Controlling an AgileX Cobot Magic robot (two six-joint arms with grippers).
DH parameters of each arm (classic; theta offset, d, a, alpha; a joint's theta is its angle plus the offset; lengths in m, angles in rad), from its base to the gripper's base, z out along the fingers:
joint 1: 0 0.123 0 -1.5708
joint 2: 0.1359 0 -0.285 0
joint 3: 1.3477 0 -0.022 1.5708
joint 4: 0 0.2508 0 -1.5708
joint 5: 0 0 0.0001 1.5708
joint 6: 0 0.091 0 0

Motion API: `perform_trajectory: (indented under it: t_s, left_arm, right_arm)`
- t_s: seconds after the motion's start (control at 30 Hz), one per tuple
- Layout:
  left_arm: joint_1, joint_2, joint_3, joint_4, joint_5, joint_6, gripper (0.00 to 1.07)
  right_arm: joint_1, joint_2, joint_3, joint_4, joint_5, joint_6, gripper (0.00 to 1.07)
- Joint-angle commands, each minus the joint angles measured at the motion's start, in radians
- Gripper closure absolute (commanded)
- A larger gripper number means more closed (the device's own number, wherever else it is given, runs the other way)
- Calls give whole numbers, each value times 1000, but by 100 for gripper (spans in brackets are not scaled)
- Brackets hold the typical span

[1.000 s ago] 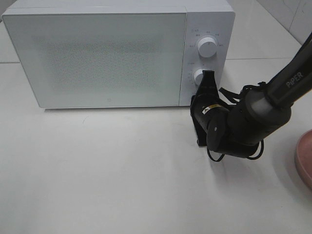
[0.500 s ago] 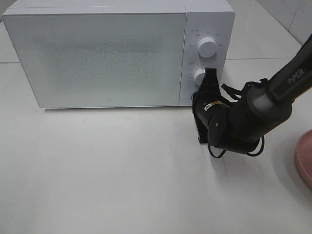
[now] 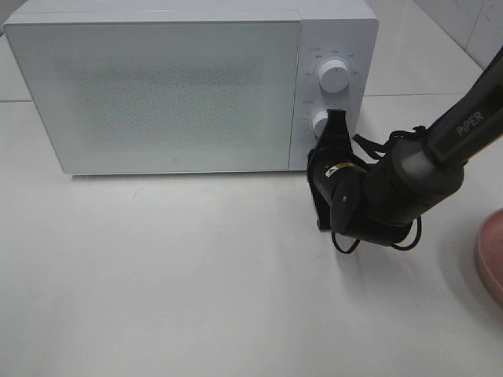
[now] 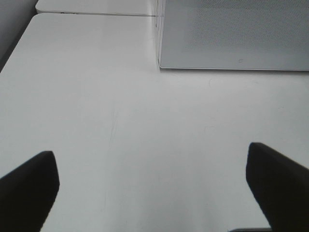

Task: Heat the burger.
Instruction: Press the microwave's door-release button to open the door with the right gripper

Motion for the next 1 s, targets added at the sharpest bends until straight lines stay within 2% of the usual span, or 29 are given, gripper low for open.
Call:
perform_trajectory:
  t_s: [0.03, 0.53, 1.0]
  left_arm:
    - [2, -18, 2, -3, -13, 0, 9]
    - [2, -18, 2, -4, -13, 0, 9]
    - [2, -18, 2, -4, -13, 0, 9]
  right_arm:
    - [-9, 9, -54, -18, -66, -11, 107]
    - [-20, 56, -180, 9, -143, -73, 107]
    - [-17, 52, -178, 12, -143, -72, 107]
